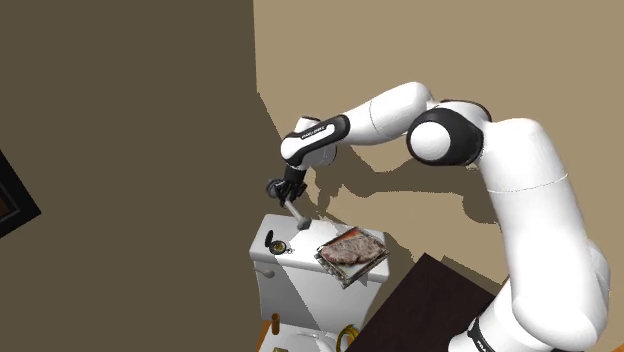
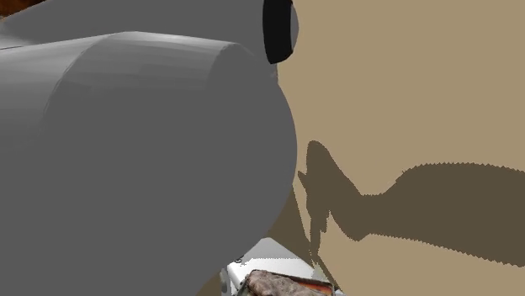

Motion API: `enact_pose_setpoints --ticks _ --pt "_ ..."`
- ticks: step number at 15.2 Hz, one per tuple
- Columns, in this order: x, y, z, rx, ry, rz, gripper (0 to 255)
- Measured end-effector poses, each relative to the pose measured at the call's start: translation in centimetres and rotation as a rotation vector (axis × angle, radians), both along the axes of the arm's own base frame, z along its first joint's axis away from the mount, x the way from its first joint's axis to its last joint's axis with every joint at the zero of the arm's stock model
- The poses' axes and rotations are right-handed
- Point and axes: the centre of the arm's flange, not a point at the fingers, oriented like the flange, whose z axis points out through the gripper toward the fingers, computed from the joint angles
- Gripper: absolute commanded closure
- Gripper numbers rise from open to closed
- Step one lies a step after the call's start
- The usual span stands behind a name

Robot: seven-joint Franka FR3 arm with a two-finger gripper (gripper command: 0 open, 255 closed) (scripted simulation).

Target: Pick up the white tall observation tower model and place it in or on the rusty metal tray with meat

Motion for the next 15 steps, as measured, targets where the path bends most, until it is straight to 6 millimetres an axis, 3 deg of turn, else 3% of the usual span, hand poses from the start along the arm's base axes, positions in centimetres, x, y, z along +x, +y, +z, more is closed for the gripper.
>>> enact_pose_setpoints --ticks 15 --pt "-18.0 -7.3 -0.2 0.000 0.000 -0.001 255"
